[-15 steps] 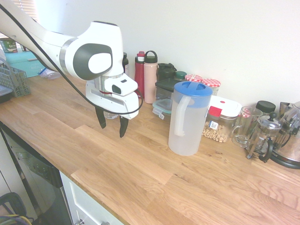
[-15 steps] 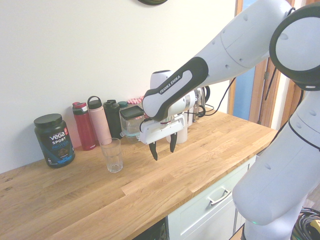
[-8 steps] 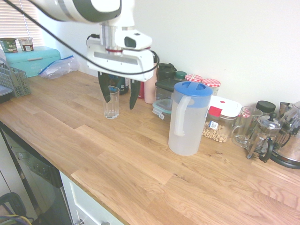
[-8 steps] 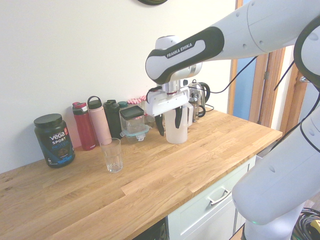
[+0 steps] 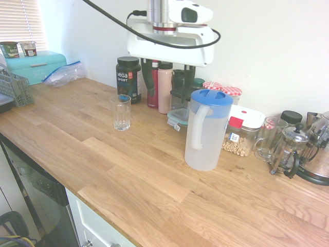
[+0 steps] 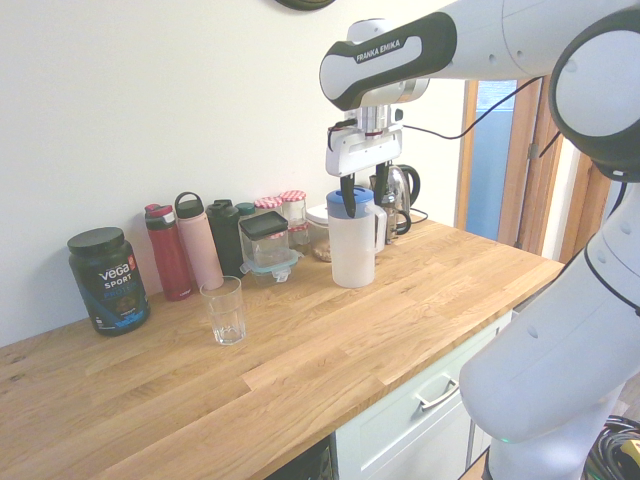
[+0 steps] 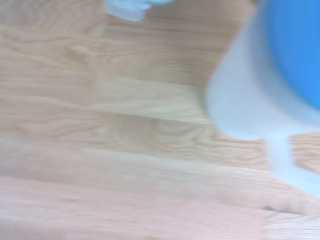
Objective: Pour me some water
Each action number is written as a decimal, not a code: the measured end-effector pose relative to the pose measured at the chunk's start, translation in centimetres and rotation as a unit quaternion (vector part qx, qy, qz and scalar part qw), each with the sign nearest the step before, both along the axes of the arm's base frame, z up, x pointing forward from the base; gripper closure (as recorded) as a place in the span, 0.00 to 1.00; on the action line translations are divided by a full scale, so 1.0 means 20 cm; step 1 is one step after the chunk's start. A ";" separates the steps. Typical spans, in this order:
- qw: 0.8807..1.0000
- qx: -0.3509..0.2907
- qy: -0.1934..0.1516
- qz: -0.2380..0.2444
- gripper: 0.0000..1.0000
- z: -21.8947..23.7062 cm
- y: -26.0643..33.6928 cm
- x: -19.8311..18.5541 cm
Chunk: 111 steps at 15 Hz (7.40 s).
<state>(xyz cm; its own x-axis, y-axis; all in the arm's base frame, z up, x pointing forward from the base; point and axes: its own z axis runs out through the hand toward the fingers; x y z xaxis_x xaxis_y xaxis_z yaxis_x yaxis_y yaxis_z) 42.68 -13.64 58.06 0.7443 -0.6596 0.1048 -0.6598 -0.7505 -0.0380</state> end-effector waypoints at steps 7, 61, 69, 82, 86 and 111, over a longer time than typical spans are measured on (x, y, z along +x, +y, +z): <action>0.999 -0.009 -0.012 -0.029 0.00 -0.26 -0.27 0.13; 0.959 -0.074 0.043 0.272 1.00 -0.18 1.00 0.11; 0.937 -0.129 0.094 0.309 1.00 -0.24 1.12 0.15; 0.910 -0.180 0.156 0.339 1.00 -0.18 1.22 0.32; 0.905 -0.186 0.165 0.345 1.00 -0.20 1.25 0.37; 0.904 -0.190 0.171 0.344 1.00 -0.17 1.27 0.43</action>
